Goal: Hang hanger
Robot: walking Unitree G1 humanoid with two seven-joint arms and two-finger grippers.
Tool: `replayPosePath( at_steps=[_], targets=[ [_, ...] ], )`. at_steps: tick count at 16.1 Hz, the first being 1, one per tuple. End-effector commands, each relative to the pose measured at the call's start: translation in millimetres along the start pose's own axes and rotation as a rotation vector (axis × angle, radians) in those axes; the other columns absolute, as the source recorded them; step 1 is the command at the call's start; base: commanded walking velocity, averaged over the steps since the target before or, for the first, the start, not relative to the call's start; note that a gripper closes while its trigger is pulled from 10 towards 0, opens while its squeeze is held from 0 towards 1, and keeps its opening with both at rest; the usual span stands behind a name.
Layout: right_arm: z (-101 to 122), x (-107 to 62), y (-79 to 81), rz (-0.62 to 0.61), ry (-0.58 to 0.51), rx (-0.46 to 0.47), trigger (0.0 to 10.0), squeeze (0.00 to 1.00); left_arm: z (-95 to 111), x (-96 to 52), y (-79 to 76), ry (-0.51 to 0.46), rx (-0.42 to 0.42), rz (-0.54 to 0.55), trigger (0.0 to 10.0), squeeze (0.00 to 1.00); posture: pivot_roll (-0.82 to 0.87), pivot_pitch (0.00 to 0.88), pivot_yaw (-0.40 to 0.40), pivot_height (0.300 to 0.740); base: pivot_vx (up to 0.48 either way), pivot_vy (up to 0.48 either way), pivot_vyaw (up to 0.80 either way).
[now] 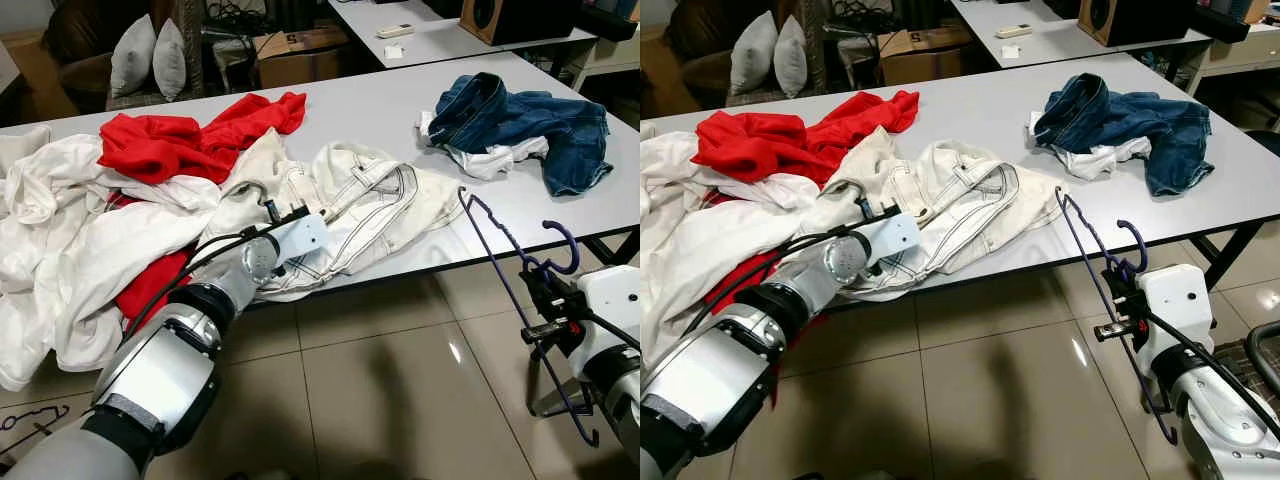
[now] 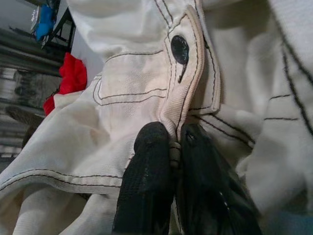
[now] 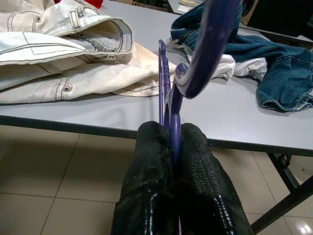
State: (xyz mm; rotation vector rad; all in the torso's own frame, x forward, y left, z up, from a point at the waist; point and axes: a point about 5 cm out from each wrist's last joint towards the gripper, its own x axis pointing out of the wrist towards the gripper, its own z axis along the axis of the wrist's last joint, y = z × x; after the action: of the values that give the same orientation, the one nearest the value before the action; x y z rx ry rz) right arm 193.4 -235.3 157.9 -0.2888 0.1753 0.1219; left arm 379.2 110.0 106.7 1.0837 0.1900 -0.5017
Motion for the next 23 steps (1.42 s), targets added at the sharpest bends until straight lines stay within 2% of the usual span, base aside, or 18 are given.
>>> replayPosePath(
  at_steps=[1, 3, 4, 5, 7, 9, 11, 12, 13, 14, 15, 16, 17, 19, 20, 21, 22, 23],
  targets=[
    [4, -1.0, 2.7, 0.008, -0.014, -0.011, 10.0, 0.0, -5, -2.4, 19.1, 0.004, -0.045, 0.047, 0.0, 0.0, -0.12, 0.0, 0.116, 0.74, 0.0, 0.0, 0.0],
    [4, -0.9, 2.3, 0.005, -0.015, -0.01, 10.0, 0.0, 1, -3.5, 23.0, -0.074, -0.142, 0.017, 0.0, 0.0, -0.12, 0.0, 0.117, 0.74, 0.0, 0.0, 0.0],
    [4, -1.1, 2.5, 0.003, -0.016, -0.009, 10.0, 0.0, 6, -5.5, 26.3, -0.154, -0.233, -0.015, 0.0, 0.0, -0.12, 0.0, 0.12, 0.74, 0.0, 0.0, 0.0],
    [4, -1.4, 2.7, 0.001, -0.017, -0.007, 10.0, 0.0, 7, -8.2, 32.6, -0.211, -0.314, -0.025, 0.0, 0.0, -0.12, 0.0, 0.121, 0.74, 0.0, 0.0, 0.0],
    [4, -2.6, 3.5, -0.001, -0.019, -0.001, 10.0, 0.0, 10, -15.9, 48.4, -0.329, -0.417, -0.053, 0.0, 0.0, -0.12, 0.0, 0.123, 0.74, 0.0, 0.0, 0.0],
    [4, -3.4, 4.1, -0.002, -0.019, 0.002, 10.0, 0.0, 12, -23.9, 65.5, -0.427, -0.493, -0.061, 0.0, 0.0, -0.12, 0.0, 0.125, 0.74, 0.0, 0.0, 0.0],
    [3, -4.0, 5.1, -0.002, -0.019, 0.008, 10.0, 0.0, 21, -43.6, 91.1, -0.644, -0.586, -0.153, 0.0, 0.0, -0.12, 0.0, 0.126, 0.74, 0.0, 0.0, 0.0],
    [3, -3.9, 5.6, -0.001, -0.019, 0.009, 10.0, 0.0, 23, -46.2, 92.0, -0.666, -0.585, -0.182, 0.0, 0.0, -0.12, 0.0, 0.124, 0.74, 0.0, 0.0, 0.0],
    [3, -3.7, 6.5, 0.0, -0.019, 0.011, 10.0, 0.0, 23, -47.5, 87.0, -0.665, -0.555, -0.236, 0.0, 0.0, -0.12, 0.0, 0.124, 0.74, 0.0, 0.0, 0.0],
    [3, -2.6, 8.5, 0.005, -0.02, 0.014, 10.0, 0.0, 13, -45.6, 56.4, -0.576, -0.421, -0.396, 0.0, 0.0, -0.12, 0.0, 0.13, 0.74, 0.0, 0.0, 0.0],
    [3, -2.3, 8.9, 0.005, -0.021, 0.014, 10.0, 0.0, 7, -44.2, 43.9, -0.531, -0.378, -0.442, 0.0, 0.0, -0.12, 0.0, 0.13, 0.74, 0.0, 0.0, 0.0],
    [3, -2.2, 9.1, 0.006, -0.023, 0.014, 10.0, 0.0, -6, -42.8, 23.8, -0.434, -0.285, -0.499, 0.0, 0.0, -0.13, 0.0, 0.133, 0.74, 0.0, 0.0, 0.0],
    [4, -2.5, 9.2, 0.005, -0.025, 0.015, 10.0, 0.0, -15, -43.7, 12.8, -0.374, -0.234, -0.526, 0.0, 0.0, -0.13, 0.0, 0.134, 0.74, 0.0, 0.0, 0.0],
    [3, -4.2, 10.6, 0.005, -0.024, 0.014, 10.0, 0.0, -15, -44.0, -0.3, -0.351, -0.247, -0.548, 0.0, 0.0, -0.14, 0.0, 0.137, 0.74, 0.0, 0.0, 0.0],
    [3, -4.3, 10.9, 0.006, -0.023, 0.014, 10.0, 0.0, -12, -42.0, -0.8, -0.356, -0.259, -0.527, 10.0, 0.0, -0.14, 0.0, 0.137, 0.74, 0.0, 0.0, 0.0],
    [3, -4.3, 11.2, 0.006, -0.023, 0.015, 10.0, 0.0, -10, -40.7, -1.1, -0.36, -0.267, -0.513, 10.0, 0.0, -0.14, 0.0, 0.137, 0.74, 0.0, 0.0, 0.0],
    [3, -4.3, 11.9, 0.009, -0.023, 0.015, 10.0, 0.0, 3, -38.2, 3.3, -0.437, -0.32, -0.458, 10.0, 1.0, -0.14, 0.0, 0.136, 0.74, 0.0, 0.0, 0.0],
    [3, -4.3, 11.9, 0.009, -0.023, 0.015, 10.0, 0.0, 3, -38.2, 3.3, -0.437, -0.32, -0.458, 10.0, 1.0, -0.14, 0.0, 0.136, 0.74, 0.0, 0.0, 0.0]
  ],
)
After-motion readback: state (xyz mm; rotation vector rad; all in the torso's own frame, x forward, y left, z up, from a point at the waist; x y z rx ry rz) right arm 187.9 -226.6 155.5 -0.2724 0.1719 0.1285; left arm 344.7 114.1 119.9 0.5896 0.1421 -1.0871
